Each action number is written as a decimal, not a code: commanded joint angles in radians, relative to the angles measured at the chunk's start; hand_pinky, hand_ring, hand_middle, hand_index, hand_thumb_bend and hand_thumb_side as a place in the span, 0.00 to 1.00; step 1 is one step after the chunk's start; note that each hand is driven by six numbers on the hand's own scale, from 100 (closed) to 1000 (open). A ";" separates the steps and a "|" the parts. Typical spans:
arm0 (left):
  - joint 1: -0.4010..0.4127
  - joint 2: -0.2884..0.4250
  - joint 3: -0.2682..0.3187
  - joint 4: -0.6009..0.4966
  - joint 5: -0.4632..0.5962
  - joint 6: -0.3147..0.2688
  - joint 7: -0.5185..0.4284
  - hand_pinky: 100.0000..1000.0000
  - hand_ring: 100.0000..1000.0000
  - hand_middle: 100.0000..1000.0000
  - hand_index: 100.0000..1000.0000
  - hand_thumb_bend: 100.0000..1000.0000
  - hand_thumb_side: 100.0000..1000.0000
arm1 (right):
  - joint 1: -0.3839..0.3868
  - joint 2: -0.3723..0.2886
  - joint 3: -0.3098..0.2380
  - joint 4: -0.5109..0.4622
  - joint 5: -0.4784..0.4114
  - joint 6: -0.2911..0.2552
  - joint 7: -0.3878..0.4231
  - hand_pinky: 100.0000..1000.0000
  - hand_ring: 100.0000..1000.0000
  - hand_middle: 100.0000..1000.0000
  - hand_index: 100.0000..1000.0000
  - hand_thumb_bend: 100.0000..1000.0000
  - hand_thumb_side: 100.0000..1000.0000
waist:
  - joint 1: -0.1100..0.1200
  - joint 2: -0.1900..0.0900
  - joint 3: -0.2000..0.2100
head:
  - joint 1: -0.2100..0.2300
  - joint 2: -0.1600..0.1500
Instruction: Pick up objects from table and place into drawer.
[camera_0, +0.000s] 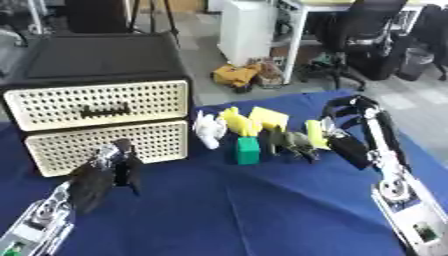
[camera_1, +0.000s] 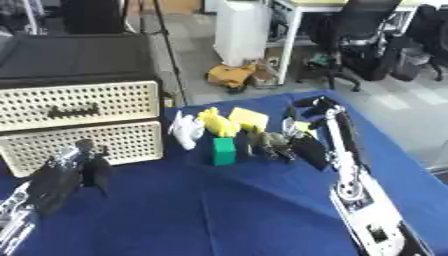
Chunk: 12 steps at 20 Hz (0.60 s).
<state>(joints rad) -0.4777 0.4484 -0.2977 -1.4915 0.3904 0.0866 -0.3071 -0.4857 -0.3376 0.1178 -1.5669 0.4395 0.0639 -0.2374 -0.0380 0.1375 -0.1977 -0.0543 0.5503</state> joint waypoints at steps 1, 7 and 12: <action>0.043 0.042 0.025 -0.155 0.033 0.027 0.053 0.40 0.34 0.24 0.52 0.14 1.00 | 0.000 -0.019 -0.011 -0.014 -0.004 -0.004 -0.002 0.50 0.63 0.64 0.68 0.00 0.50 | 0.001 -0.022 0.014 | -0.004 0.017; 0.181 0.068 0.104 -0.365 0.011 0.024 0.171 0.39 0.32 0.23 0.51 0.14 1.00 | 0.028 -0.024 -0.010 -0.032 -0.016 -0.009 0.000 0.50 0.63 0.64 0.68 0.00 0.51 | 0.006 -0.045 0.059 | 0.001 0.047; 0.270 0.045 0.182 -0.439 -0.020 0.002 0.277 0.38 0.32 0.23 0.50 0.17 1.00 | 0.052 -0.024 -0.008 -0.059 -0.030 -0.013 0.003 0.50 0.63 0.64 0.68 0.00 0.52 | 0.008 -0.054 0.081 | 0.005 0.064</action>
<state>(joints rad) -0.2029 0.4830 -0.1449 -1.8961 0.3782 0.0941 -0.0569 -0.4225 -0.3390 0.1174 -1.5967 0.4228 0.0565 -0.2344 -0.0322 0.0951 -0.1165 -0.0514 0.6065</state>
